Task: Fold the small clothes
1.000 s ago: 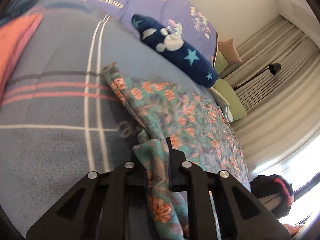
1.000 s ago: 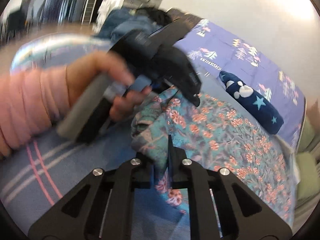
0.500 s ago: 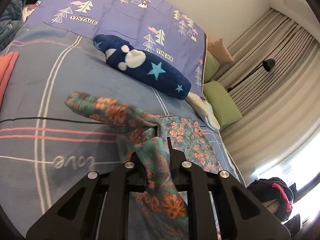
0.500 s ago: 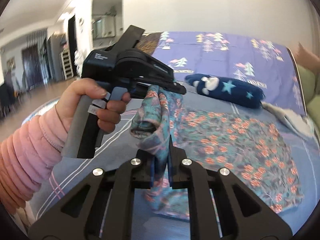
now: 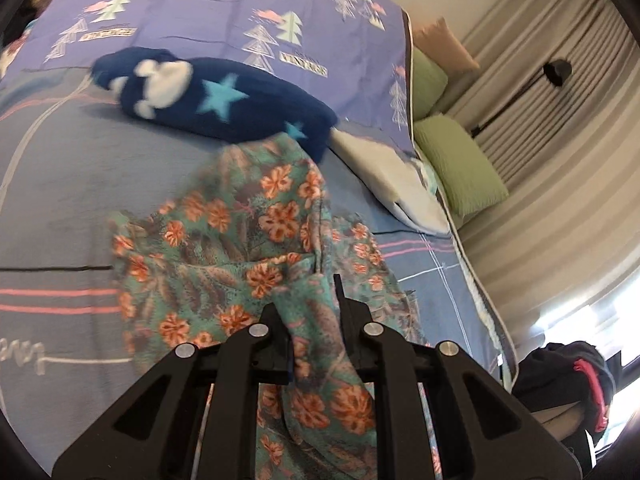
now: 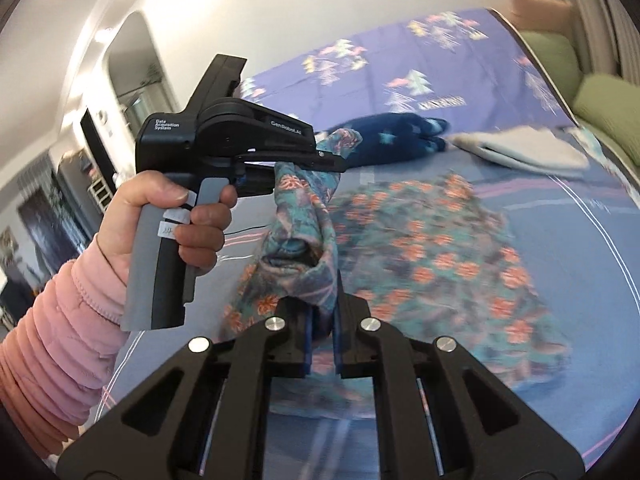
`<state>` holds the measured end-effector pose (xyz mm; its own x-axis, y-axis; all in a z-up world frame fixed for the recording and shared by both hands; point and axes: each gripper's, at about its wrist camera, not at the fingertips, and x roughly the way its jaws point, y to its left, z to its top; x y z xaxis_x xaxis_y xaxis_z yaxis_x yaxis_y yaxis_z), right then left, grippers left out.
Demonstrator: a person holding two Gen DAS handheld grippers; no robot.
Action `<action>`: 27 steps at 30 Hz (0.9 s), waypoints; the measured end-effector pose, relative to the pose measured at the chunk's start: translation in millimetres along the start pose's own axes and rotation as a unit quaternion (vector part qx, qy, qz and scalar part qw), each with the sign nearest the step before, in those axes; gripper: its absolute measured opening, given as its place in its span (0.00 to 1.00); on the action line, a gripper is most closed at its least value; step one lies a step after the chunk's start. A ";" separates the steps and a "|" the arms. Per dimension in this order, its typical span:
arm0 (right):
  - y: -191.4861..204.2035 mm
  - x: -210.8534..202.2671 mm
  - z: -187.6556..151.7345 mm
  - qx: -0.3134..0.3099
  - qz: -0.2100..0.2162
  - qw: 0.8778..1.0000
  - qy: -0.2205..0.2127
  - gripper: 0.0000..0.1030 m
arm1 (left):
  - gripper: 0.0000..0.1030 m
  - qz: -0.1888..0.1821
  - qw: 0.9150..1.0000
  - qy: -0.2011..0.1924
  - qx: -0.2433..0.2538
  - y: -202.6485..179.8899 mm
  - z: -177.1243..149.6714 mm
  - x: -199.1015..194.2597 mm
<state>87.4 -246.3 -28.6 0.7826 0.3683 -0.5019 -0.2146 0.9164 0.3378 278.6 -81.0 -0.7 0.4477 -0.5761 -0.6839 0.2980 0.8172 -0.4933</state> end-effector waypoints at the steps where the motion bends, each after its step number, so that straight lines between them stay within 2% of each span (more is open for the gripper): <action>1: -10.8 -1.9 0.4 0.010 -0.002 1.000 -0.001 0.07 | 0.14 0.003 1.000 0.006 0.006 -10.0 0.9 10.9; 10: -85.9 -14.0 -6.1 0.089 -0.014 0.996 0.002 0.07 | 0.14 0.025 0.998 0.047 0.033 -59.9 3.6 77.6; 18: -117.1 -17.3 -15.9 0.141 -0.001 0.990 0.014 0.07 | 0.14 0.076 0.992 0.074 0.065 -89.7 -6.7 116.7; 21: -123.2 -16.1 -18.1 0.154 0.004 0.988 0.020 0.07 | 0.19 0.092 0.991 0.074 0.065 -95.3 -6.4 125.6; 22: -125.9 -15.8 -19.1 0.156 0.004 0.987 0.022 0.07 | 0.27 0.094 0.991 0.069 0.066 -96.4 -6.5 125.8; 24: -130.1 -15.4 -21.8 0.166 0.007 0.986 0.026 0.06 | 0.33 0.092 0.992 0.056 0.070 -101.6 -7.2 125.1; 27: -136.7 -15.2 -26.0 0.184 0.019 0.982 0.032 0.06 | 0.34 0.084 0.992 0.045 0.087 -112.9 -8.0 122.5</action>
<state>89.7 -373.1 -87.8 0.7371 0.4212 -0.5285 -0.0085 0.7877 0.6160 293.0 -244.0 -33.1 0.4292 -0.4247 -0.7971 0.3696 0.8878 -0.2740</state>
